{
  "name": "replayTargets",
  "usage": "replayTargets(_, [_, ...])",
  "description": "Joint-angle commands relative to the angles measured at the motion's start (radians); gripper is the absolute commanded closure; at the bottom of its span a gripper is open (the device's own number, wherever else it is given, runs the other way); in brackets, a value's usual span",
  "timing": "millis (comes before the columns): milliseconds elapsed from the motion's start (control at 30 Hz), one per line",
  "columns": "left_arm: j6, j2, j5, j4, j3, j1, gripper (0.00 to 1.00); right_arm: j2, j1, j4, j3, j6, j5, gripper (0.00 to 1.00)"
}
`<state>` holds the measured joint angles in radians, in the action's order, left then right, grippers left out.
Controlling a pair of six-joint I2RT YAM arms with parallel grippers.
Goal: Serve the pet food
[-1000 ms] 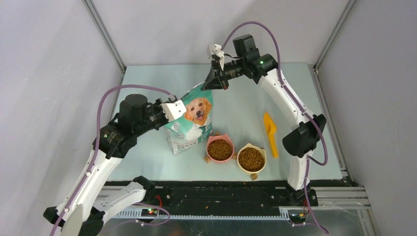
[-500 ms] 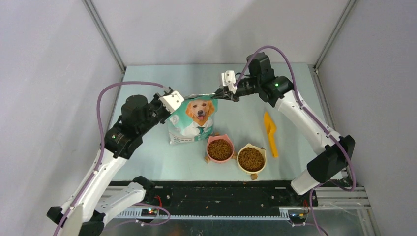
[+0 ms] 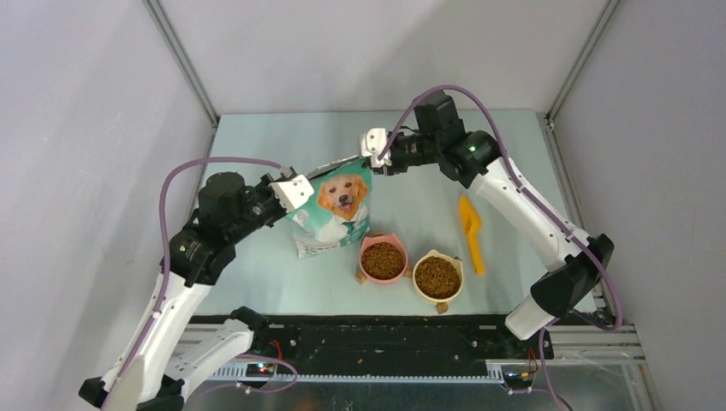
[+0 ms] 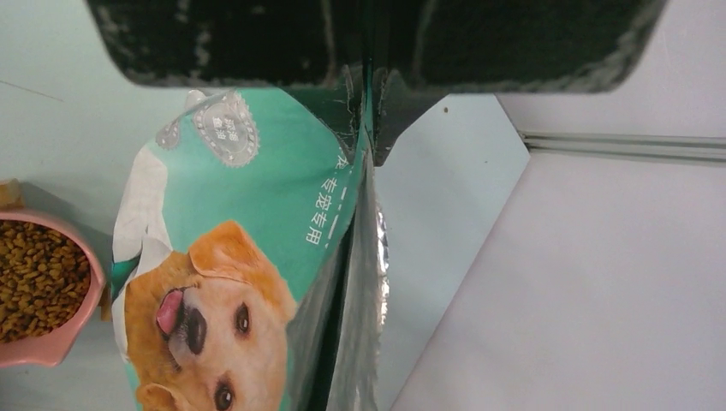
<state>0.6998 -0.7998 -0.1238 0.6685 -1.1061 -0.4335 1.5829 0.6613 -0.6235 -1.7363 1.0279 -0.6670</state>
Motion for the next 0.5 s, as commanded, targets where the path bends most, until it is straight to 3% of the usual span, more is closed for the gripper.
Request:
replayTargets(0, [0.085,0.056,0.041,-0.047,-0.022,0.011,1.0,0.038,0.018,-0.146,-0.087,0.076,0.117,0.62])
replayTargets(267, [0.114,0.068,0.064,-0.049,0.016,-0.039,1.0,0.02,0.062,-0.084,-0.071,0.066,0.161,0.62])
replayTargets(467, [0.162,0.091,0.174,-0.091,0.085,-0.117,1.0,-0.024,0.071,-0.013,-0.026,0.043,0.144,0.62])
